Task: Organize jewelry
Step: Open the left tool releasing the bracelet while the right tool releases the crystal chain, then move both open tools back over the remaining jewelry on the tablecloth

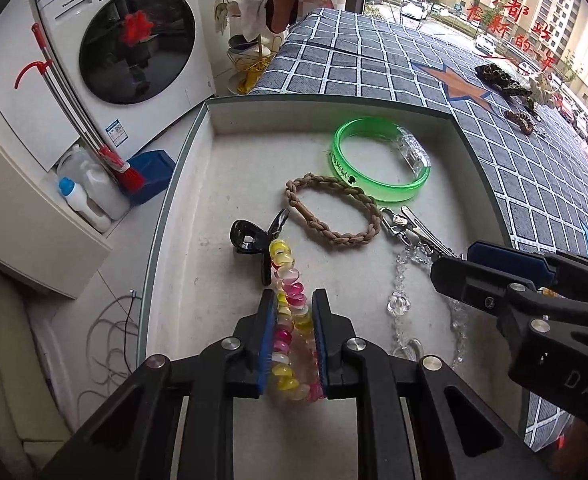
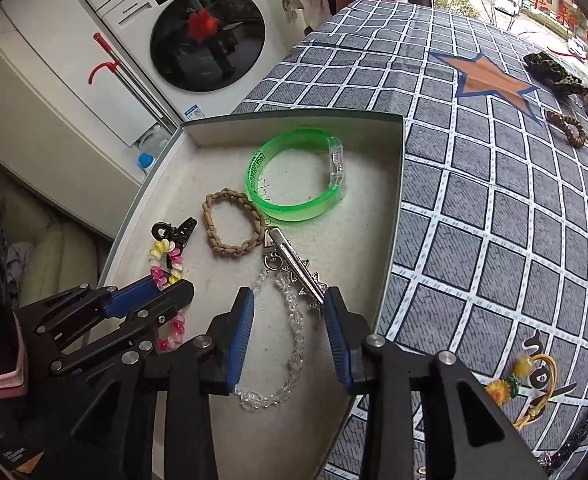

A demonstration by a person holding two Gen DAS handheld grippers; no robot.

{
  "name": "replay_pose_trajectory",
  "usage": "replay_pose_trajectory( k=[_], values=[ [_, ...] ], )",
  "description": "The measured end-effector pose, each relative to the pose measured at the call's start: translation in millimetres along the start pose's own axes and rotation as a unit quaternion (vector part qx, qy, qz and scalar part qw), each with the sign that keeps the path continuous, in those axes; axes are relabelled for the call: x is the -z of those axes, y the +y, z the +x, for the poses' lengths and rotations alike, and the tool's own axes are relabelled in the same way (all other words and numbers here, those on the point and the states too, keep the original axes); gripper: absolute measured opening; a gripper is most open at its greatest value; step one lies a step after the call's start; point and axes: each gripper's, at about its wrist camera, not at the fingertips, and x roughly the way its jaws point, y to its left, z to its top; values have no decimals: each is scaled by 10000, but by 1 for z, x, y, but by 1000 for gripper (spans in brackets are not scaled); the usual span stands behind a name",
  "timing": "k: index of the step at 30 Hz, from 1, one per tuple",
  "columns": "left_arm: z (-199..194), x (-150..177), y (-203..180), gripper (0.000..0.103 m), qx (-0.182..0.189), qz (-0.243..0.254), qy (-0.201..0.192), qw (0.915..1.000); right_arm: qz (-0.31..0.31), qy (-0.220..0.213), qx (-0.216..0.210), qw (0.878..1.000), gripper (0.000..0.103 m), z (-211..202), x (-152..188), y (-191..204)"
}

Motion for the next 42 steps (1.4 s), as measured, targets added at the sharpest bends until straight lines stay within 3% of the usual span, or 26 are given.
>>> replay_pose_trajectory(
  k=[2,9,10,11,12,13,16,23,32,34,42],
  values=[
    [-2,1,-1,24,-38,28,-26,10000,39,-67,-52,10000,43,-7,0,-1],
    [-13,6,-7,24,-141,108,-154,9997,86,-351,-66,9993,70,-41,6,-7],
    [-15,7,-8,34,-153,118,-188,9996,107,-384,-54,9992,74,-45,8,-10],
    [-17,8,-9,73,-153,119,-229,9996,134,-417,-32,9990,76,-50,11,-13],
    [-20,9,-10,92,-189,97,-318,9993,165,-444,-10,9989,78,-55,13,-17],
    [-25,10,-11,103,-284,74,-477,9984,203,-472,-3,9987,79,-60,16,-22],
    [-32,11,-17,103,-411,173,-624,9971,349,-533,13,9980,80,-73,25,-37],
    [-41,15,-27,103,-209,91,-647,9976,824,-614,77,9947,82,-96,50,-79],
    [-62,23,-60,103,161,331,-881,9954,1406,-647,121,9879,89,-115,85,-128],
    [-65,25,-70,103,276,408,-861,9951,1499,-657,179,9864,103,-119,94,-139],
    [-74,35,-126,103,389,1020,-863,9903,1987,-622,723,9754,103,-135,127,-183]
  ],
)
